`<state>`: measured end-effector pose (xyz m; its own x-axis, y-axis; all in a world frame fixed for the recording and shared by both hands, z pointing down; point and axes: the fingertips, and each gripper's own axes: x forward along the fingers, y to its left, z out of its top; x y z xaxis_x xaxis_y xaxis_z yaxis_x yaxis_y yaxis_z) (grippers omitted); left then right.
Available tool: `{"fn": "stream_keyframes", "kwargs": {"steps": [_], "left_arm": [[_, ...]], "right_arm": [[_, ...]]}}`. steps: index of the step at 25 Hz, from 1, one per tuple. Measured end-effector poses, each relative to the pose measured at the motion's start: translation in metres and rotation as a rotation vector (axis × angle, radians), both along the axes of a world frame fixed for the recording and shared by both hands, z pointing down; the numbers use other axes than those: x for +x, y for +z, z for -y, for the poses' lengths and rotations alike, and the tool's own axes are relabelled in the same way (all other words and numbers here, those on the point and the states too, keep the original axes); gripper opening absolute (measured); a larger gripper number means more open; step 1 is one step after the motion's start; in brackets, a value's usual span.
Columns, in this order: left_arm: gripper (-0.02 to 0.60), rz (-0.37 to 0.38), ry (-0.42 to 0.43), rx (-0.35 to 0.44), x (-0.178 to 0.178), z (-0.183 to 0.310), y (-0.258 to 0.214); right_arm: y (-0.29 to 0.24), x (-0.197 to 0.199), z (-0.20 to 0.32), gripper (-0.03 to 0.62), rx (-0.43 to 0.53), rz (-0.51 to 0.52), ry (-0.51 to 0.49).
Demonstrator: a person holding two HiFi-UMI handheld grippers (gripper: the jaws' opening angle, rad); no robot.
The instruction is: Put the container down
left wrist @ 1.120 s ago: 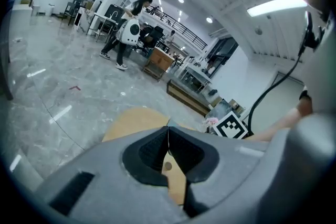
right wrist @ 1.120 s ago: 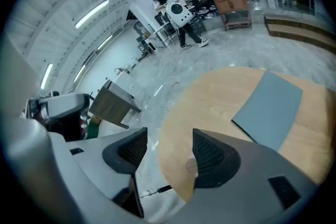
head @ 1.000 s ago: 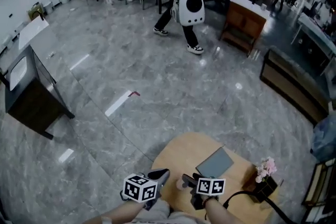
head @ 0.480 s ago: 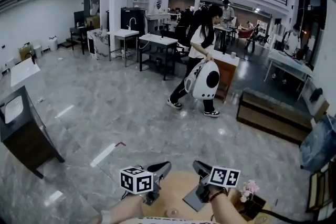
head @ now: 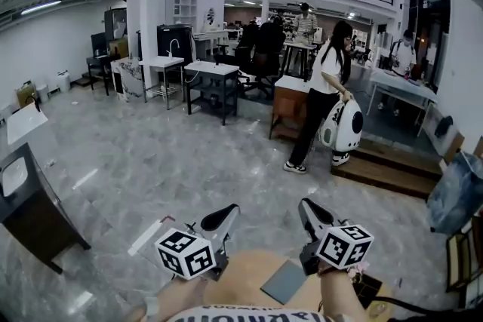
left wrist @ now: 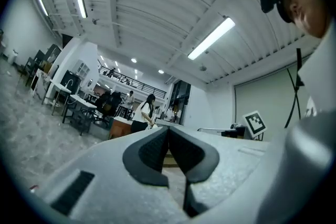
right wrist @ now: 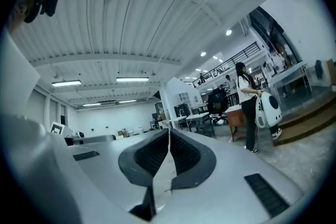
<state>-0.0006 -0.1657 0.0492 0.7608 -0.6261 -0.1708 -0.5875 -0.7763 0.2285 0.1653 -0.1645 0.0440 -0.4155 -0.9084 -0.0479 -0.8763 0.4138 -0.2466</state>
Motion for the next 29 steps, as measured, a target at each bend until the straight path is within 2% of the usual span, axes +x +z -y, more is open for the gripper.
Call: {"fn": "stream_keyframes", "kwargs": {"steps": [4, 14, 29], "left_arm": [[0.015, -0.001, 0.015, 0.041, 0.011, -0.003, -0.010], [0.015, -0.003, 0.024, 0.029, 0.019, -0.005, -0.004], [0.015, 0.005, 0.036, 0.030, 0.024, -0.015, -0.003]], "right_arm": [[0.002, 0.014, -0.002, 0.015, 0.001, -0.022, 0.027], [0.009, 0.027, -0.012, 0.014, -0.008, -0.091, 0.067], [0.019, 0.035, -0.023, 0.014, -0.024, -0.114, 0.093]]}}
